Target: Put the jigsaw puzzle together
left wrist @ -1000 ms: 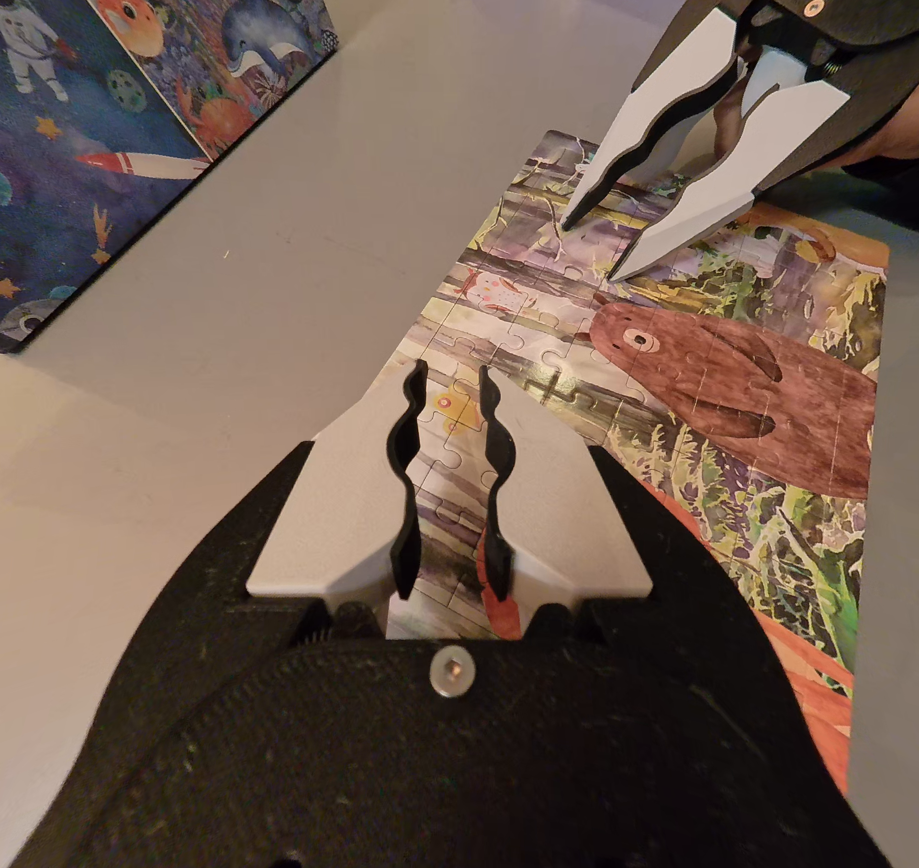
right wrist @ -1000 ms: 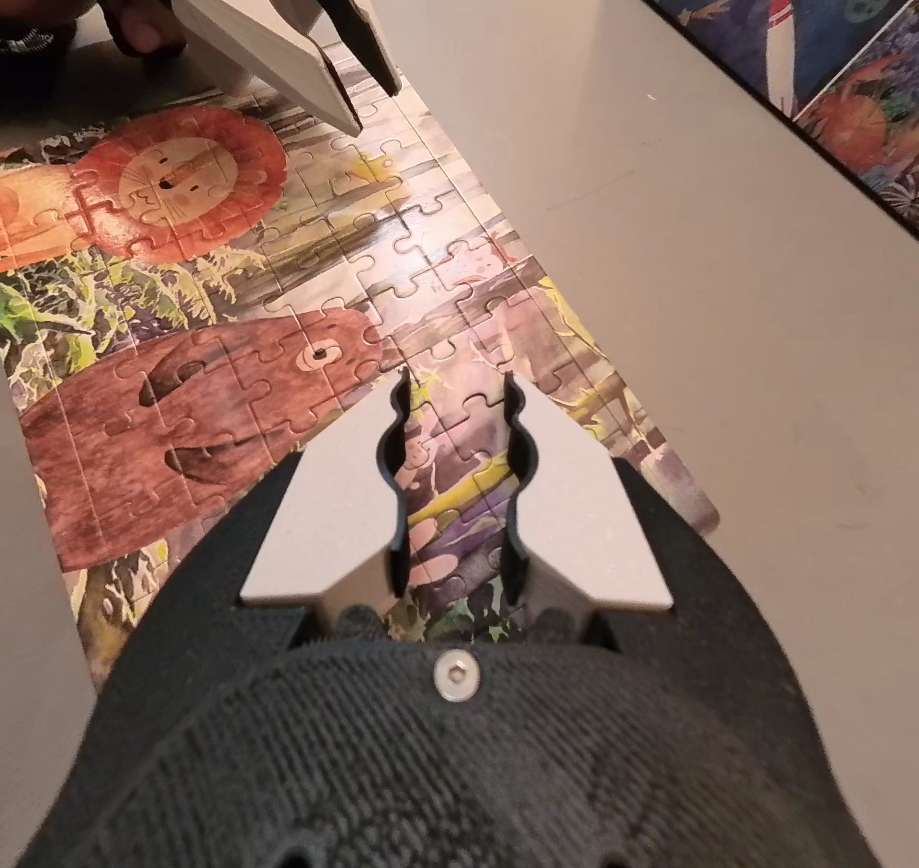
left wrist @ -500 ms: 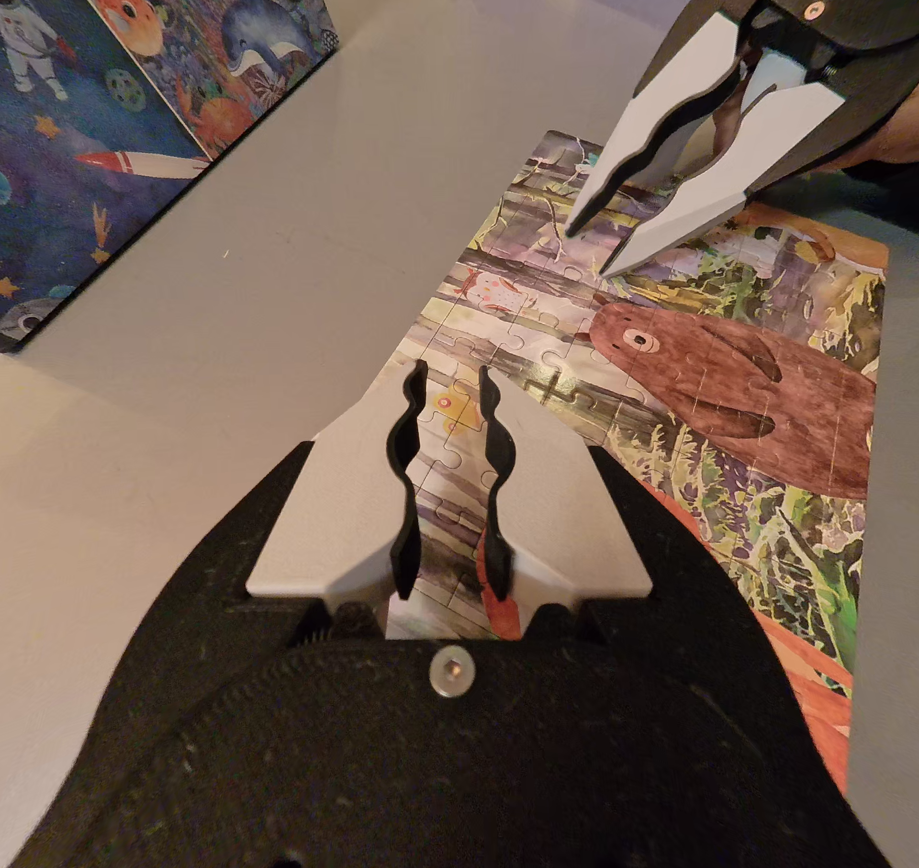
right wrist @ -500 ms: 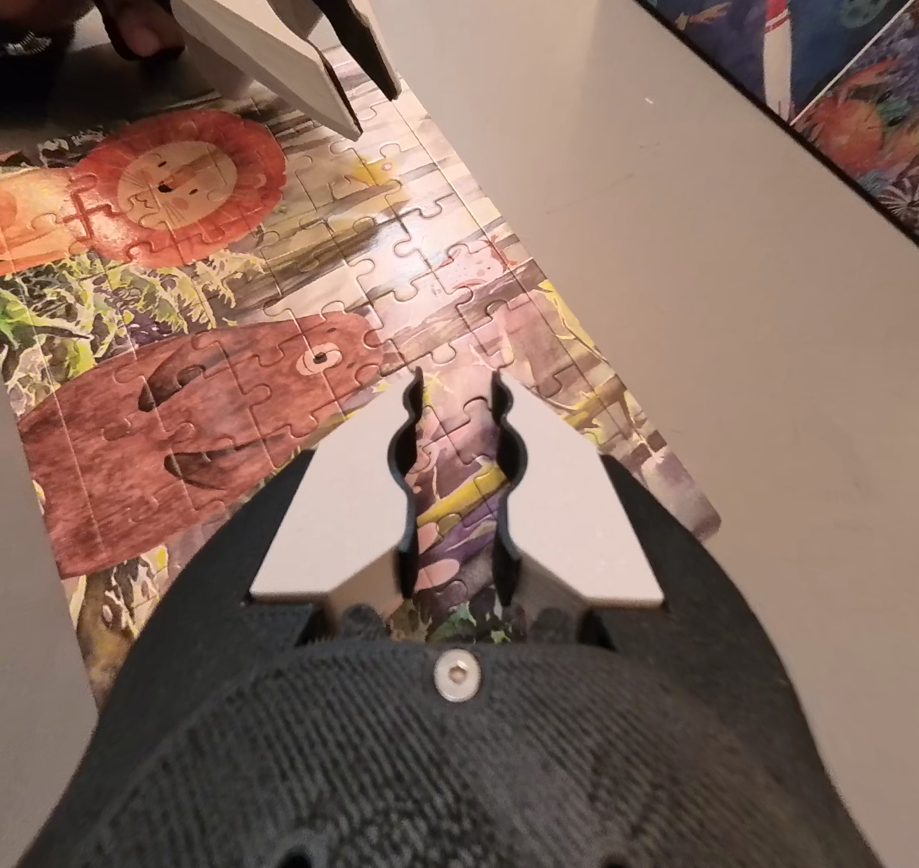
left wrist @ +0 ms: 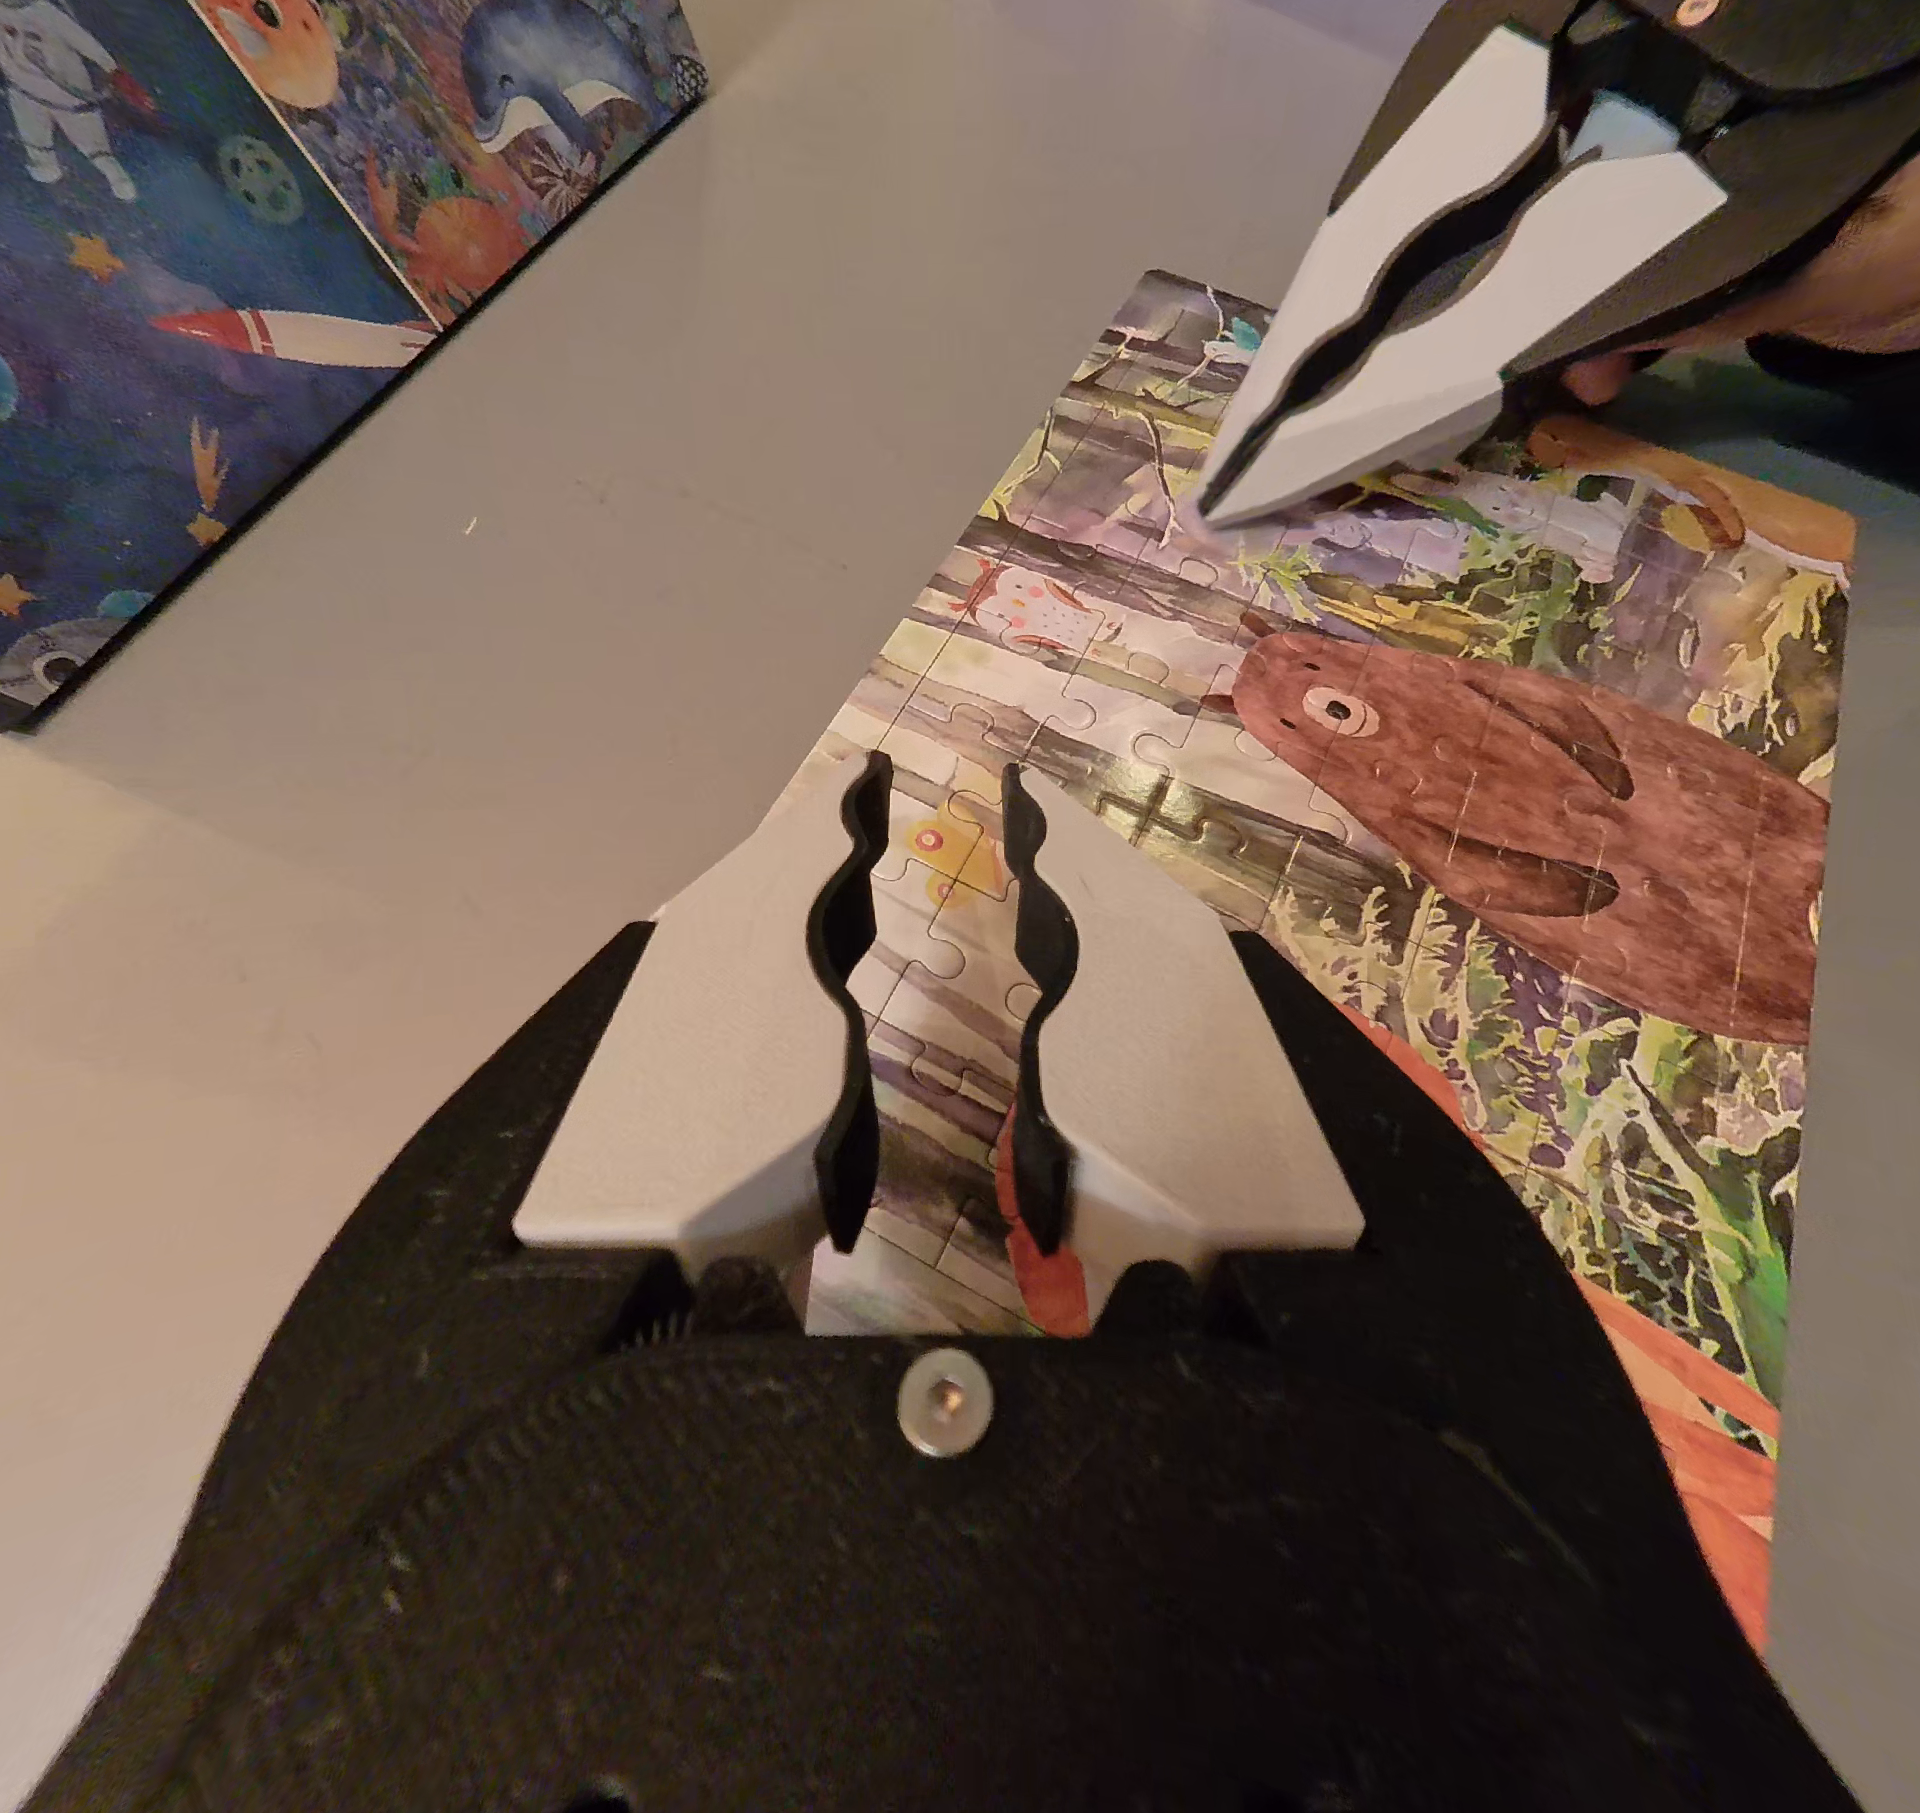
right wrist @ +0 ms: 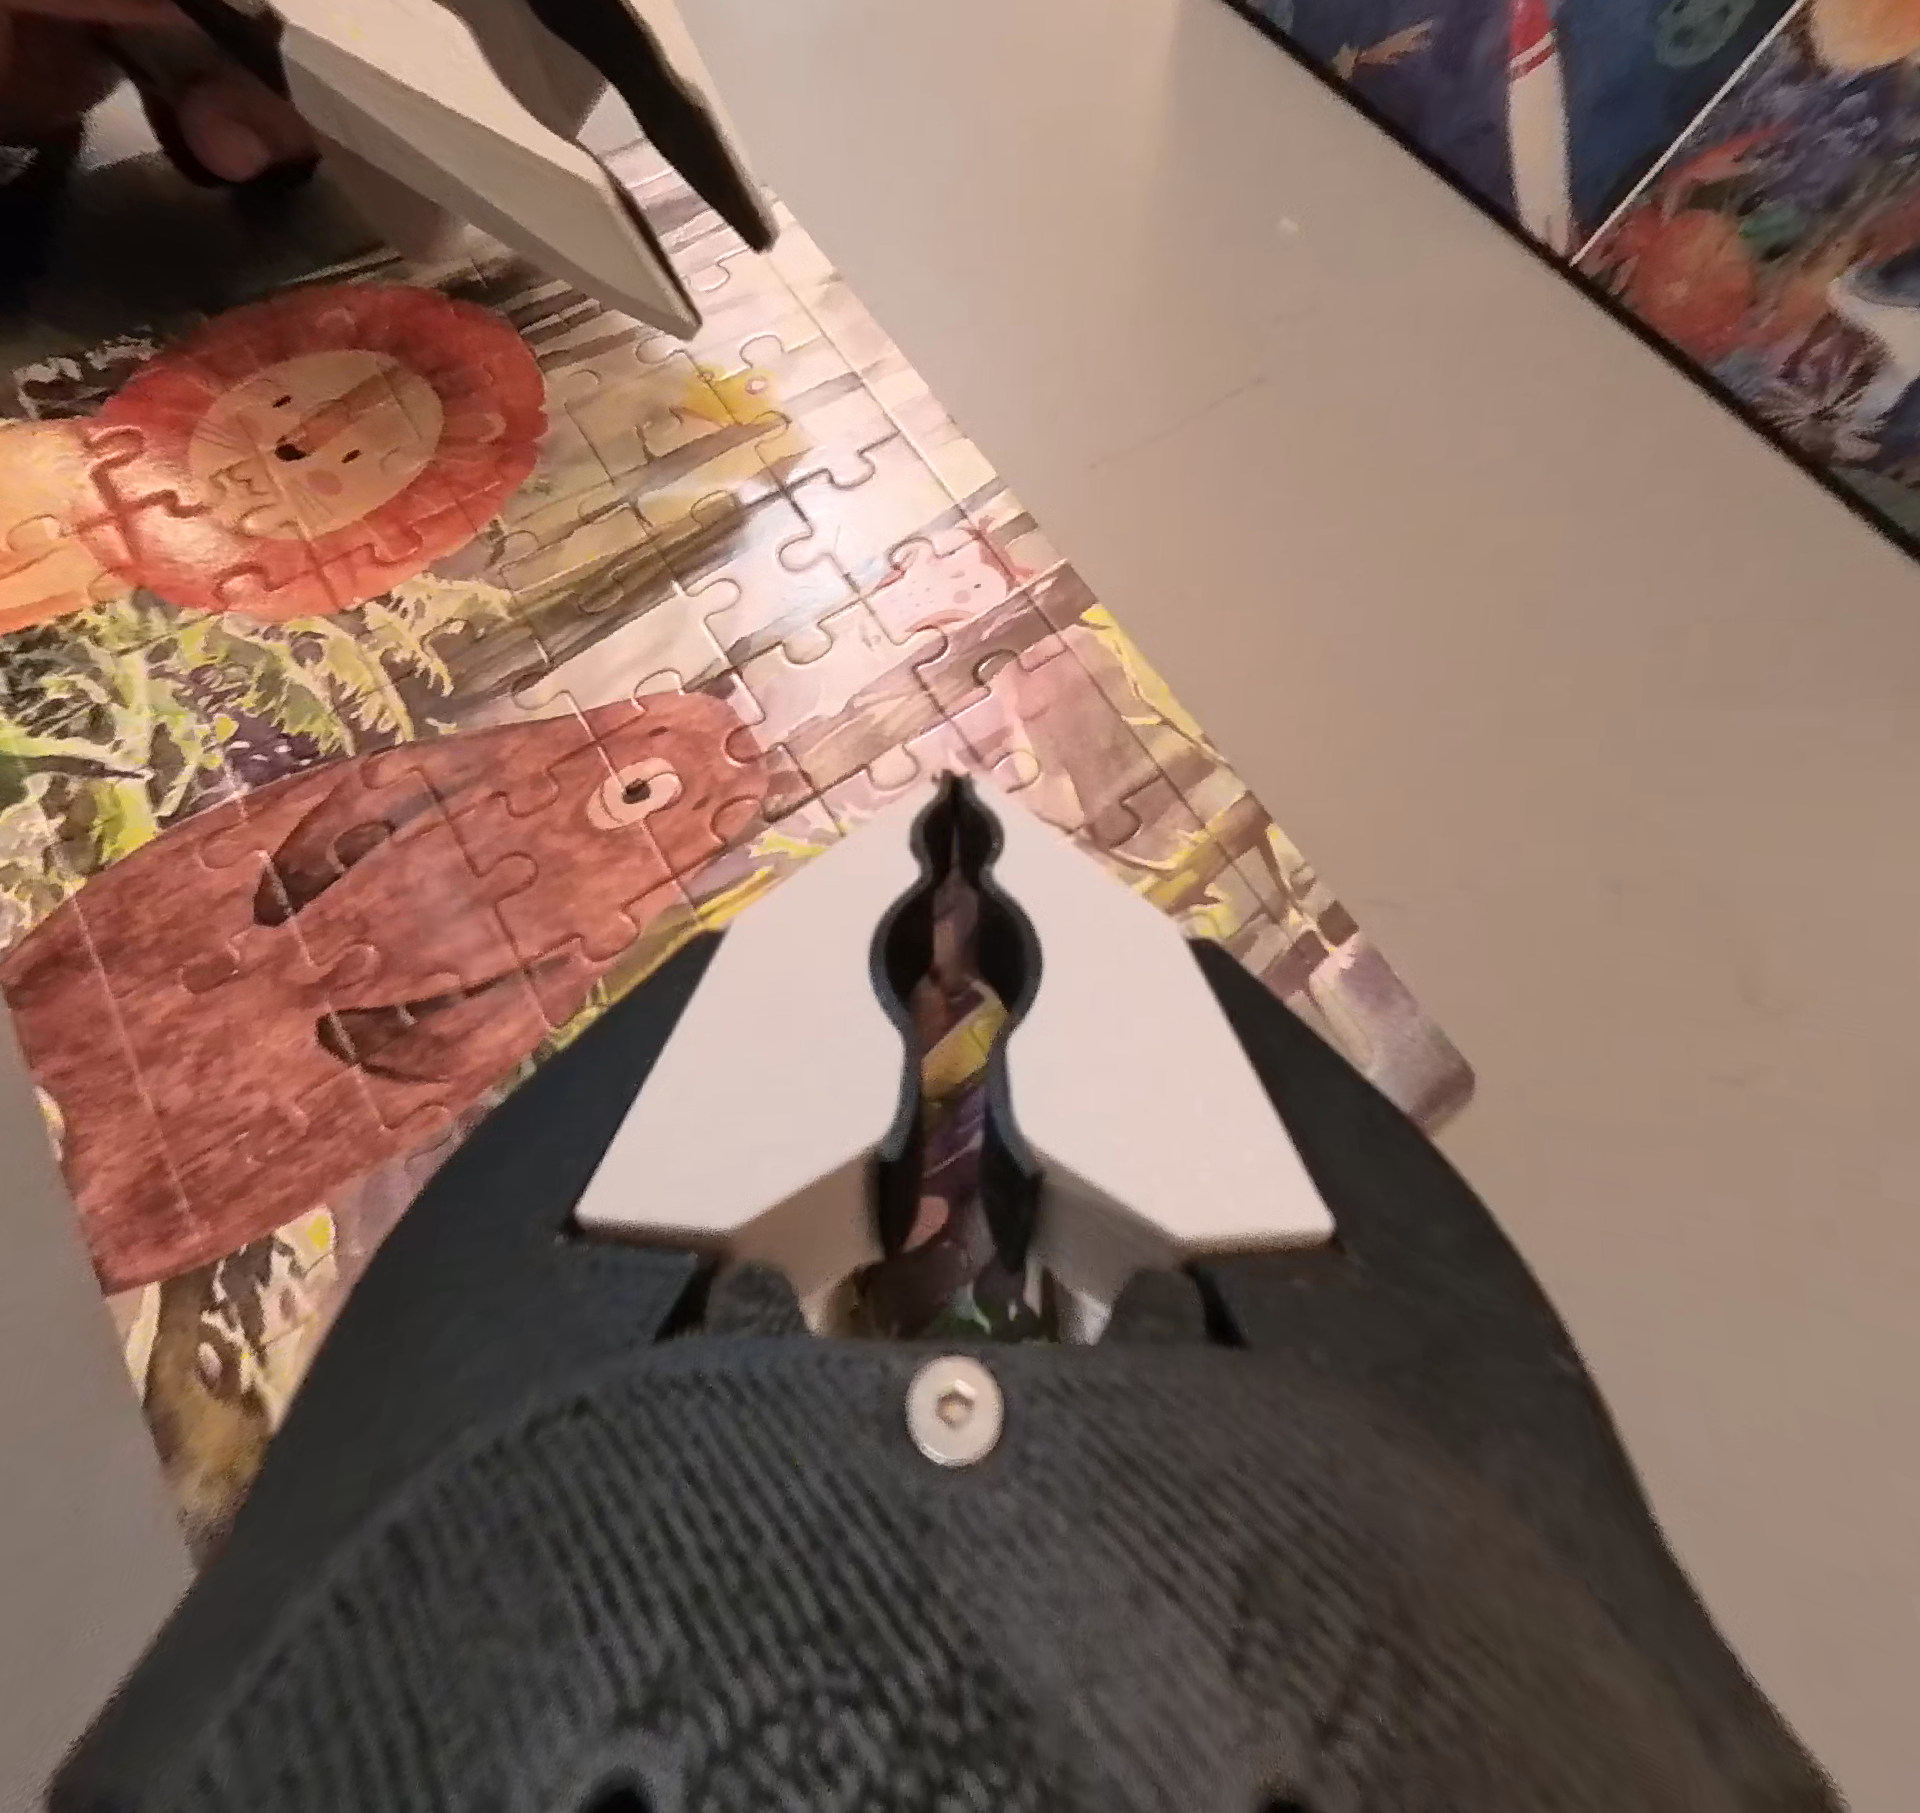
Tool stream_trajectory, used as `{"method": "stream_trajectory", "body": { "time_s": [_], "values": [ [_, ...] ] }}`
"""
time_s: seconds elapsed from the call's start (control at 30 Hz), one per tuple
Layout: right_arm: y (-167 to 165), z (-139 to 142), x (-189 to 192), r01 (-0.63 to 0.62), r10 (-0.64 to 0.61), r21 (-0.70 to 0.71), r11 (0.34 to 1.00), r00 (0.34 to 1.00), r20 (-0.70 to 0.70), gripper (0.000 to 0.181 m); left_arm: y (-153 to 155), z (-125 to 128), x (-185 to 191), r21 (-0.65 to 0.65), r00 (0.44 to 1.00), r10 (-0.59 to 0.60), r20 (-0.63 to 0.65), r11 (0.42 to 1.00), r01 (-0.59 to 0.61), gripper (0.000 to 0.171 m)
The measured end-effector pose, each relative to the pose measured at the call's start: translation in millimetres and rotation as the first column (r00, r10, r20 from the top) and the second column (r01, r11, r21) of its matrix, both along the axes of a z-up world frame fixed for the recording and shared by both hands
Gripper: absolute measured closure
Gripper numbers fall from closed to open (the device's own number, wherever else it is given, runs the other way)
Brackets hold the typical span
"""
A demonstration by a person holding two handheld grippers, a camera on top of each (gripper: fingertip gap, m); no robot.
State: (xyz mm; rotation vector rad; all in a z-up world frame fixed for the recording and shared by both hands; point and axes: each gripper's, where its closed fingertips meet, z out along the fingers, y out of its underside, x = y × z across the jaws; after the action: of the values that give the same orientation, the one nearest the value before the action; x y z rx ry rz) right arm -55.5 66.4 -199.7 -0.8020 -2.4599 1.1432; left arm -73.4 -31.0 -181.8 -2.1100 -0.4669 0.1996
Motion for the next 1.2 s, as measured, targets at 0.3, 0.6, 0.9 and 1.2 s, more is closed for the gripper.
{"method": "stream_trajectory", "body": {
  "time_s": [0.3, 0.6, 0.9, 1.2],
  "values": [
    [0.0, -5.7, -5.4, 0.045, -0.043, -0.026, 0.999, 0.997, 0.063, 0.181, 0.1, -0.3, 0.3, -0.004, 1.000, -0.001, -0.001, 1.000, 0.001, 0.152],
    [2.0, -5.9, -16.1, 0.092, -0.090, -0.029, 0.995, 0.993, 0.073, 0.181, 0.6, -2.5, 0.4, -0.016, 1.000, -0.003, 0.007, 1.000, 0.003, 0.150],
    [18.7, -6.2, -16.2, 0.117, -0.118, 0.027, 0.993, 0.992, 0.047, 0.181, 0.8, -2.5, 0.7, -0.013, 1.000, -0.005, 0.014, 1.000, 0.006, 0.154],
    [8.3, -6.4, 3.0, -0.001, 0.007, -0.052, 0.999, 0.993, 0.121, 0.181, 0.8, -2.2, 0.5, -0.009, 1.000, -0.005, 0.018, 1.000, 0.005, 0.155]
  ]
}}
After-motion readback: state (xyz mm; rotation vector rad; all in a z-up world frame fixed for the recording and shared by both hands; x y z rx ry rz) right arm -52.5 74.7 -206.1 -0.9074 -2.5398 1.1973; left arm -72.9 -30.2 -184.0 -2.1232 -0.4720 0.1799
